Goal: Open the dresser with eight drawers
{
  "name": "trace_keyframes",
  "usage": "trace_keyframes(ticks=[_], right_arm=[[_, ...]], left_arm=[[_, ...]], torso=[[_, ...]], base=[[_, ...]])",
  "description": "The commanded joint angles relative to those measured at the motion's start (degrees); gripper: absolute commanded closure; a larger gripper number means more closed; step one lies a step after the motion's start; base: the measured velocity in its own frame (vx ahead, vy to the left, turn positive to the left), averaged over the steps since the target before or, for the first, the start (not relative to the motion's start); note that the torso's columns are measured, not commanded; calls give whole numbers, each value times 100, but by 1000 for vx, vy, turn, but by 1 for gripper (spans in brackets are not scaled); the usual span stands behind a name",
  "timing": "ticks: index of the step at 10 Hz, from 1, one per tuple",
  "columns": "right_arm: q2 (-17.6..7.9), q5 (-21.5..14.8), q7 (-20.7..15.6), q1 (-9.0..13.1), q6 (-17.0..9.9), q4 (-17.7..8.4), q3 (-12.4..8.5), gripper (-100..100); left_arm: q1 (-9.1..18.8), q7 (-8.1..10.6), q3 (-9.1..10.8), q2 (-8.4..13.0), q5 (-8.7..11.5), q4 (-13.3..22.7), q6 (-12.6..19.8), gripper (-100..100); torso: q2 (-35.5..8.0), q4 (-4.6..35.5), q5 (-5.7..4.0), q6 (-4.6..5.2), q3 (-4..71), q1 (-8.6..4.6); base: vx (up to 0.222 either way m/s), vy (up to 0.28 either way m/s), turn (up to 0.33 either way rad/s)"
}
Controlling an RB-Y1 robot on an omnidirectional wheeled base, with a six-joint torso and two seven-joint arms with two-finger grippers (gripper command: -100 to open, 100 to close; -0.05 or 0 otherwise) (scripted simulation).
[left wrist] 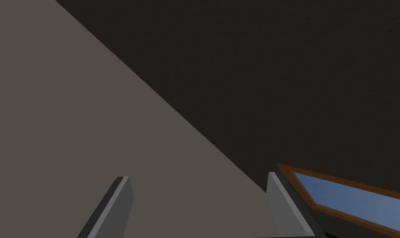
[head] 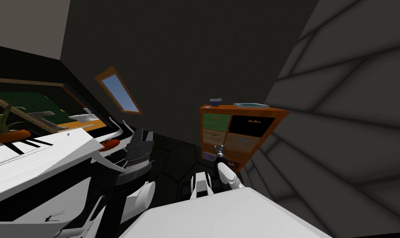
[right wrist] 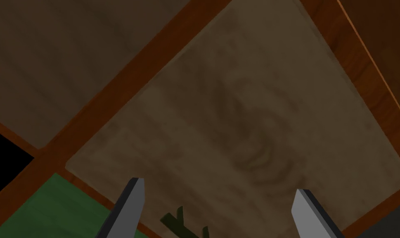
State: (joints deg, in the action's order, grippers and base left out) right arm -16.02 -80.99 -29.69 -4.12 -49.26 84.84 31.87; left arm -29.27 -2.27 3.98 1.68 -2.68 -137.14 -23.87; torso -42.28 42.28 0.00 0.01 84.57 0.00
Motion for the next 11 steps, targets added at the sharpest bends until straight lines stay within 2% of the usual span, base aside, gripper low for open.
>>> trace_keyframes(ticks=[1, 2, 3, 5, 6, 9, 11], right_arm=[[-51, -339, -93, 89, -288, -223, 103, -100], [-104, -557, -187, 159, -510, -389, 184, -100], [-104, -587, -187, 159, -510, -389, 184, -100], [-224, -981, -355, 284, -884, -680, 329, -100], [-224, -1031, -355, 284, -906, -680, 329, -100], [-412, -1538, -547, 423, -1358, -998, 495, -100], [-522, -1748, -627, 480, -1544, -1123, 565, -100]], left_arm=[[0, 0, 0, 0, 0, 0, 0, 0], [0, 0, 0, 0, 0, 0, 0, 0], [0, 0, 0, 0, 0, 0, 0, 0], [0, 0, 0, 0, 0, 0, 0, 0], [0, 0, 0, 0, 0, 0, 0, 0], [0, 0, 0, 0, 0, 0, 0, 0], [0, 0, 0, 0, 0, 0, 0, 0]], torso=[[-1, 1, 0, -2, -1, 3], [-3, 1, 0, 0, -2, -1], [1, 1, -1, -2, 0, -1], [0, 1, -1, -1, -1, -2], [4, 0, 0, -1, 2, 2], [-1, 1, 0, -2, -1, 1], [0, 0, 0, -1, 0, -1]], base=[[26, 21, 40], [35, 21, 70], [28, 14, 32], [37, 20, 77], [37, 17, 29], [33, 24, 60], [32, 19, 52]])
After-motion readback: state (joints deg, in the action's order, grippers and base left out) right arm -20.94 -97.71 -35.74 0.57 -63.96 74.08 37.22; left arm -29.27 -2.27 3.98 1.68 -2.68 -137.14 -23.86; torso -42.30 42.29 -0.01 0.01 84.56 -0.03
